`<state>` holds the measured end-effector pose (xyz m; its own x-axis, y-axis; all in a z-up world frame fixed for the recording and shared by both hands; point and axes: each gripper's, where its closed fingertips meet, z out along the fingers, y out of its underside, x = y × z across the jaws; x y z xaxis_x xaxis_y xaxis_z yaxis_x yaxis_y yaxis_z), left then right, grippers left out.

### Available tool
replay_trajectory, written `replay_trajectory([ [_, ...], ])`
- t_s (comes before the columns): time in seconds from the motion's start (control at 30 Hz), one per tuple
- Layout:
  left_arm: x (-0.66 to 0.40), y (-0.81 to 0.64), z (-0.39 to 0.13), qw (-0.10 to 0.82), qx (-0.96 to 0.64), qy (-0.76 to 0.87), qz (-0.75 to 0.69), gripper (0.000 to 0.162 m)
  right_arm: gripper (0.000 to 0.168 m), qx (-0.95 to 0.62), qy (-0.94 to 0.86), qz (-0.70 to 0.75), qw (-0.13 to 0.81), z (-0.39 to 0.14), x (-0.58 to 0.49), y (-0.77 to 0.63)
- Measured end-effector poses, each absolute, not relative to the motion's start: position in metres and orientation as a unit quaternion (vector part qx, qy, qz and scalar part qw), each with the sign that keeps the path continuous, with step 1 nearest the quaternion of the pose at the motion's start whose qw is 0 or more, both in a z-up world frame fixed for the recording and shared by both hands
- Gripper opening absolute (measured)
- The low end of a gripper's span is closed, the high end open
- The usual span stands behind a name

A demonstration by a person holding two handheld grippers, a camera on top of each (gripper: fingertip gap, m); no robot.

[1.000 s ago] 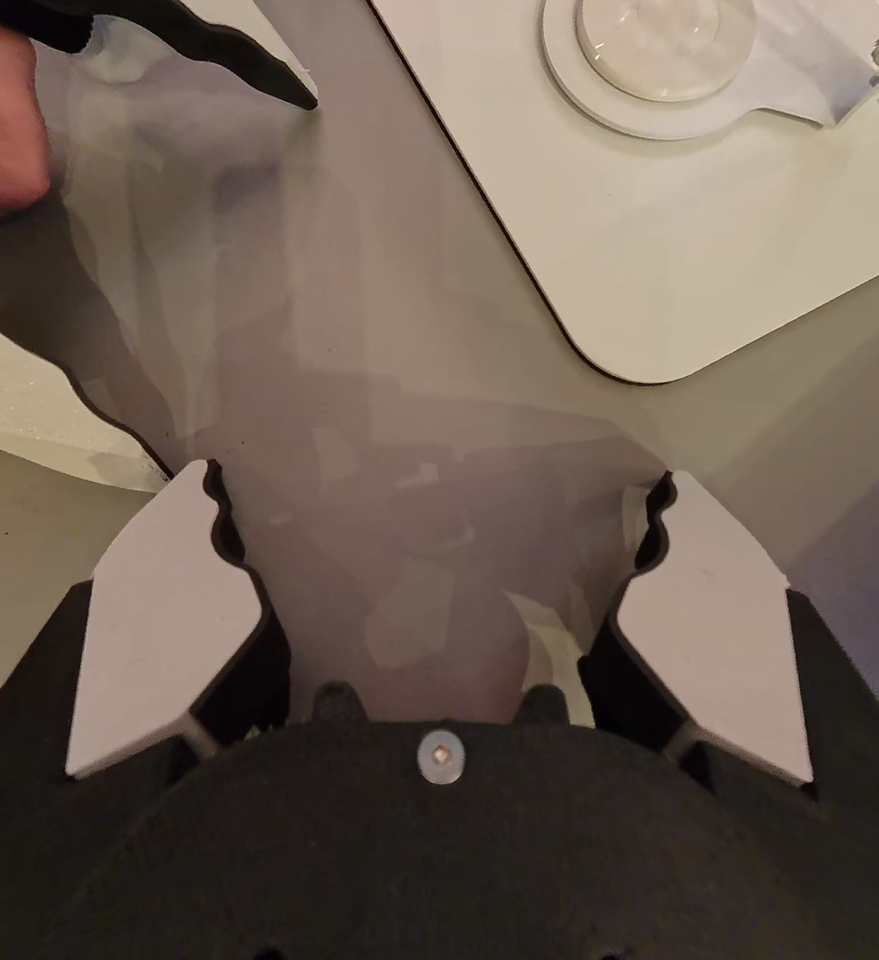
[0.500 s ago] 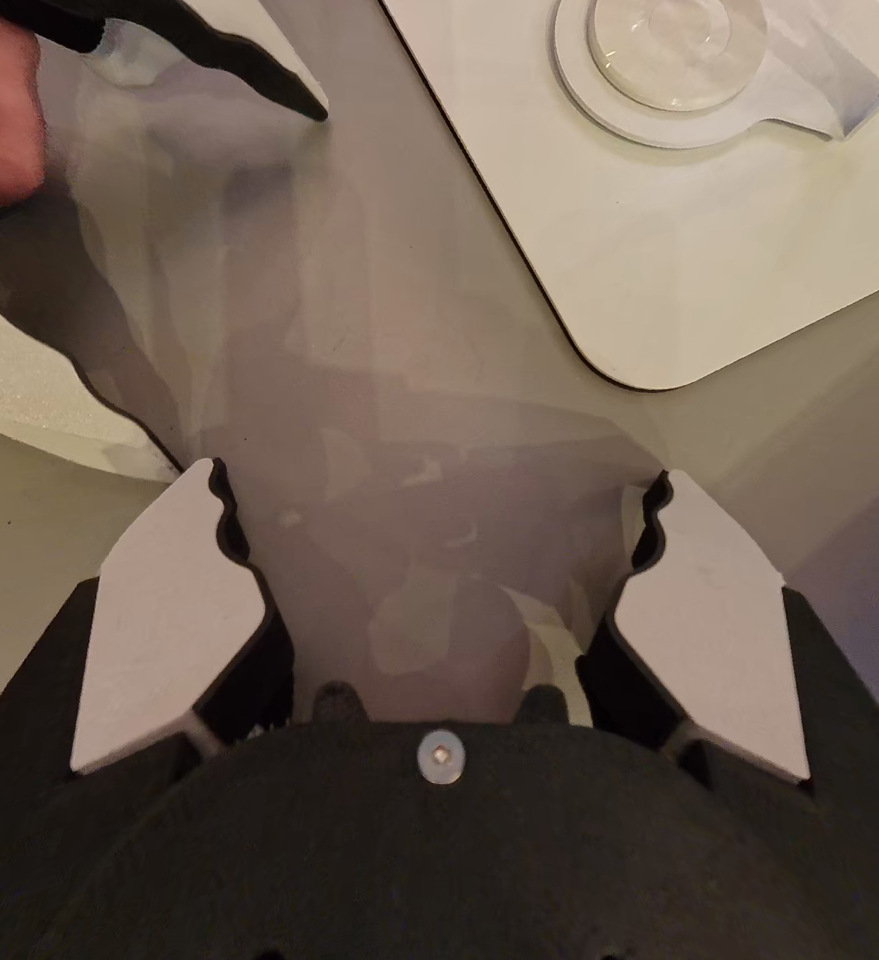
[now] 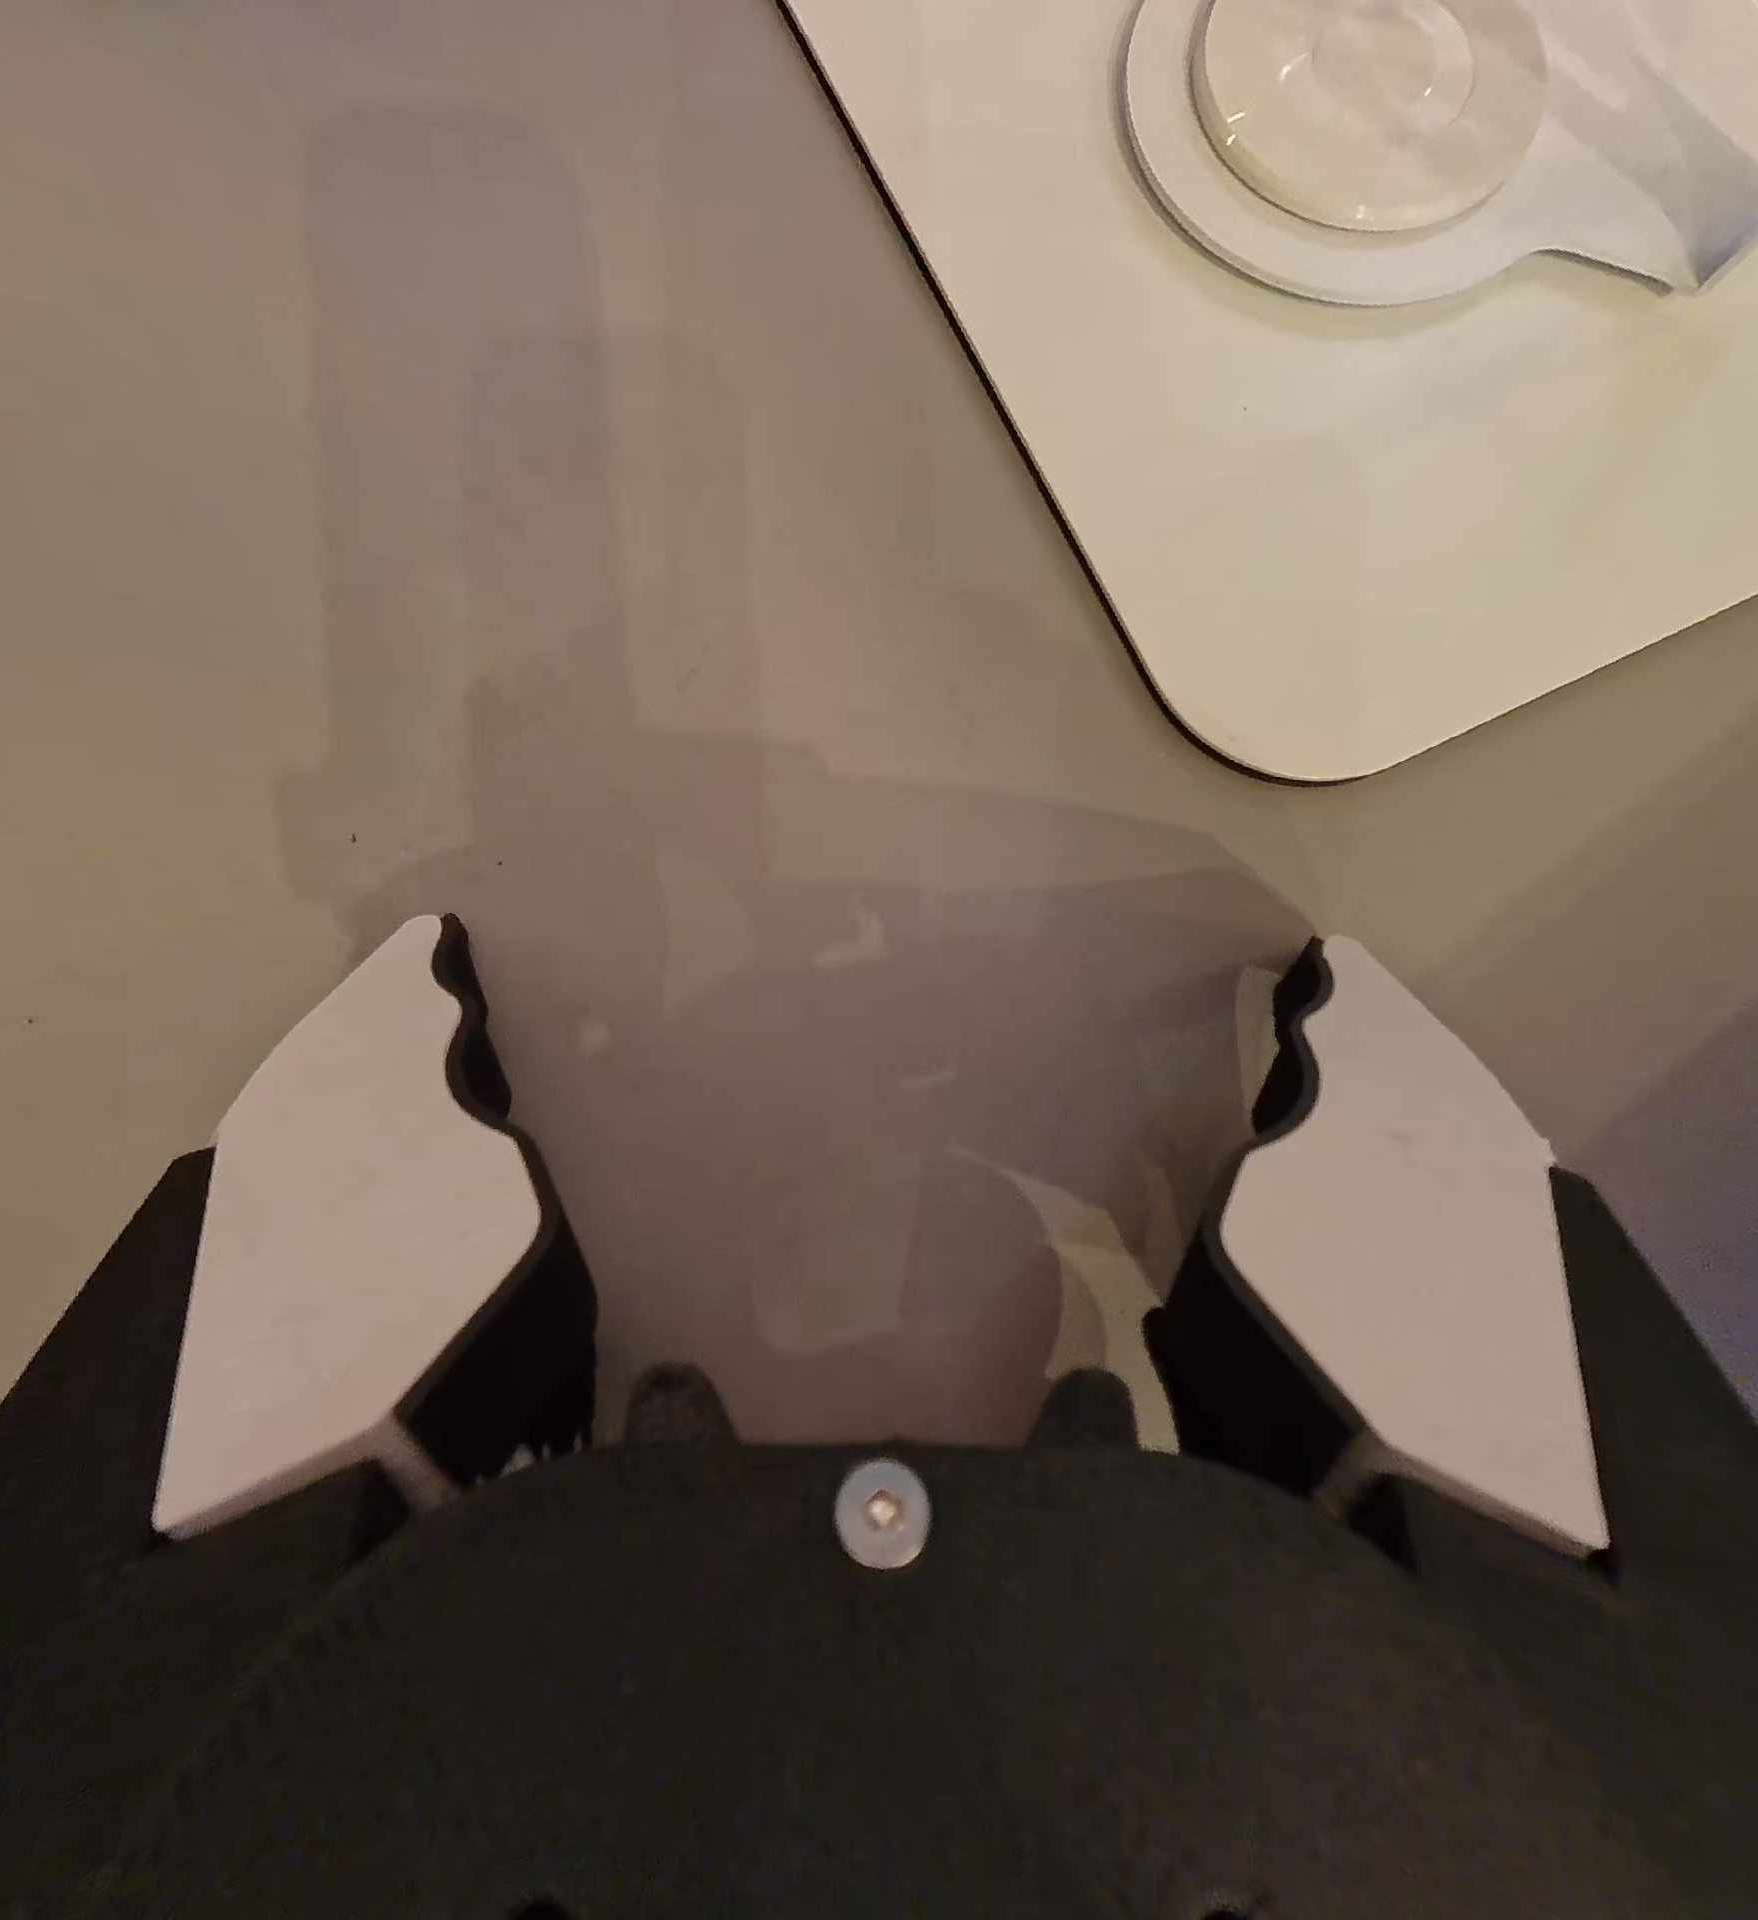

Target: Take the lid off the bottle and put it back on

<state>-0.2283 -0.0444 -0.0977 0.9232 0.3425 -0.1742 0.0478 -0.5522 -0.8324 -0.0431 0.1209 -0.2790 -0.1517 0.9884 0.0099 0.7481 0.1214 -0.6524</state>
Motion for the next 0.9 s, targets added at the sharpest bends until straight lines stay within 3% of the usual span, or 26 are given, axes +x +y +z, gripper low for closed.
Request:
replay_trajectory([
  [0.27, -0.353, -0.085, -0.190, 0.242, -0.922, -0.259, 0.157, 0.131, 0.139, -0.606, -0.715, 0.263, 0.230, -0.279, -0.043, 0.120],
  [0.37, -0.366, -0.093, -0.216, 0.172, -0.936, -0.267, 0.151, 0.128, 0.138, -0.606, -0.715, 0.263, 0.230, -0.279, -0.043, 0.120],
  [0.47, -0.373, -0.097, -0.241, 0.112, -0.945, -0.281, 0.123, 0.112, 0.138, -0.606, -0.715, 0.263, 0.230, -0.279, -0.043, 0.120],
  [0.6, -0.379, -0.106, -0.262, 0.017, -0.957, -0.265, 0.117, 0.114, 0.138, -0.605, -0.715, 0.263, 0.230, -0.278, -0.043, 0.120],
  [0.73, -0.384, -0.104, -0.261, -0.043, -0.967, -0.216, 0.126, 0.102, 0.138, -0.605, -0.715, 0.263, 0.230, -0.278, -0.043, 0.120],
  [0.9, -0.391, -0.093, -0.258, -0.033, -0.974, -0.183, 0.130, 0.094, 0.138, -0.605, -0.716, 0.264, 0.230, -0.278, -0.044, 0.120],
])
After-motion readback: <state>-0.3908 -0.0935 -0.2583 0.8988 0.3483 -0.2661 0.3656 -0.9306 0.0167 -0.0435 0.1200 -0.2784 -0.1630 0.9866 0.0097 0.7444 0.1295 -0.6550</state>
